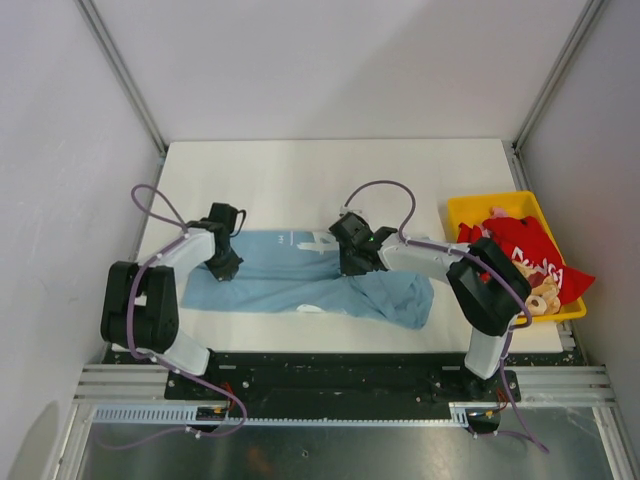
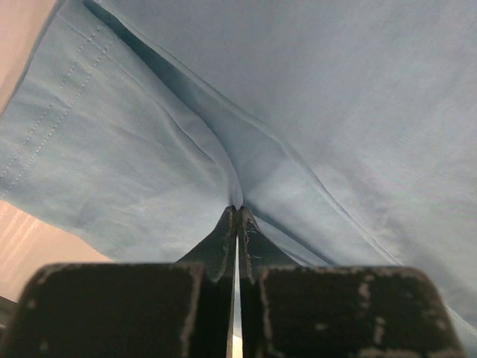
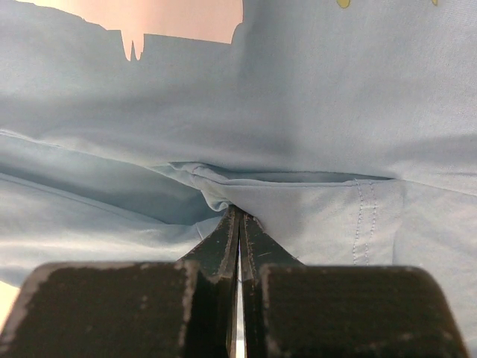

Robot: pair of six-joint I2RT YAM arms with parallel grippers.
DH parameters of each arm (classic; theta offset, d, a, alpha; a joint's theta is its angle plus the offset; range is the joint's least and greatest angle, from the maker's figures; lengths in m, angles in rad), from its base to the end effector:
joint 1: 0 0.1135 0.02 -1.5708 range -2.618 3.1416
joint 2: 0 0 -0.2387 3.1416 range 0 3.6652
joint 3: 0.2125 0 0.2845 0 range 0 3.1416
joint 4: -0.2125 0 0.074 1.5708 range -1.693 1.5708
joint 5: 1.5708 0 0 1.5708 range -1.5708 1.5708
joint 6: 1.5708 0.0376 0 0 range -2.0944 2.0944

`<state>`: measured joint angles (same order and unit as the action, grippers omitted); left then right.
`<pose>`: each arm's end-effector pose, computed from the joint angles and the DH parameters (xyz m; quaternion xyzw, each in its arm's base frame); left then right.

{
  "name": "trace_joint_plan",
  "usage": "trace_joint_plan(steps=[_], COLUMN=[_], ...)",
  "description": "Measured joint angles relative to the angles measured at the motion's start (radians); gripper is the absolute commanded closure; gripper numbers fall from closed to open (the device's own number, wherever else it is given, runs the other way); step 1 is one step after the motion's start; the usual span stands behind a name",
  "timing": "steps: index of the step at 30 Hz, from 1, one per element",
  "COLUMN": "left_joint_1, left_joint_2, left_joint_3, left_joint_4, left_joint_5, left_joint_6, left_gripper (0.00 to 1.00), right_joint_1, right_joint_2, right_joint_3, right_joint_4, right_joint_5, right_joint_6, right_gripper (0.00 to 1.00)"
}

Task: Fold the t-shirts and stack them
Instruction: Fold the other side of the tshirt into a rectangle

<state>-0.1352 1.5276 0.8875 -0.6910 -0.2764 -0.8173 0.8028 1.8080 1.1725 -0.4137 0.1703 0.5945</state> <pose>0.2934 -0.0296 0.1270 -0.3444 0.9212 0.0673 0.1679 0.2761 0.2767 0.1324 -0.0783 0.9597 0.1023 0.2496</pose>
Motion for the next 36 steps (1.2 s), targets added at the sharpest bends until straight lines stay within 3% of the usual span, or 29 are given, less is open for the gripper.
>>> trace_joint_plan(steps=[4, 11, 15, 23, 29, 36], left_joint_1=[0.0, 0.0, 0.0, 0.001, 0.001, 0.001], left_joint_2=[0.04, 0.047, 0.055, 0.063, 0.053, -0.024], left_joint_3=[0.021, 0.061, 0.074, 0.097, 0.122, 0.132], left_joint_4=[-0.001, -0.001, 0.0, 0.002, 0.009, 0.013], left_joint_5=[-0.01, -0.024, -0.028, -0.026, -0.005, 0.019], left_joint_6=[0.013, 0.051, 0.072, 0.104, 0.131, 0.15], left_gripper=[0.97, 0.89, 0.82, 0.62, 0.6, 0.59], right_joint_1=[0.0, 0.0, -0.003, -0.073, -0.116, -0.172], right_joint_2=[0.004, -0.022, -0.108, -0.464, -0.702, -0.863], right_joint_3=[0.0, -0.005, -0.011, -0.22, -0.42, -0.61], right_joint_4=[0.01, 0.011, -0.024, -0.109, -0.216, -0.323], right_joint_5=[-0.009, -0.029, -0.037, -0.032, -0.04, -0.075], right_joint_6=[0.0, -0.002, 0.004, 0.104, 0.253, 0.384], right_gripper=[0.92, 0.62, 0.52, 0.47, 0.53, 0.58])
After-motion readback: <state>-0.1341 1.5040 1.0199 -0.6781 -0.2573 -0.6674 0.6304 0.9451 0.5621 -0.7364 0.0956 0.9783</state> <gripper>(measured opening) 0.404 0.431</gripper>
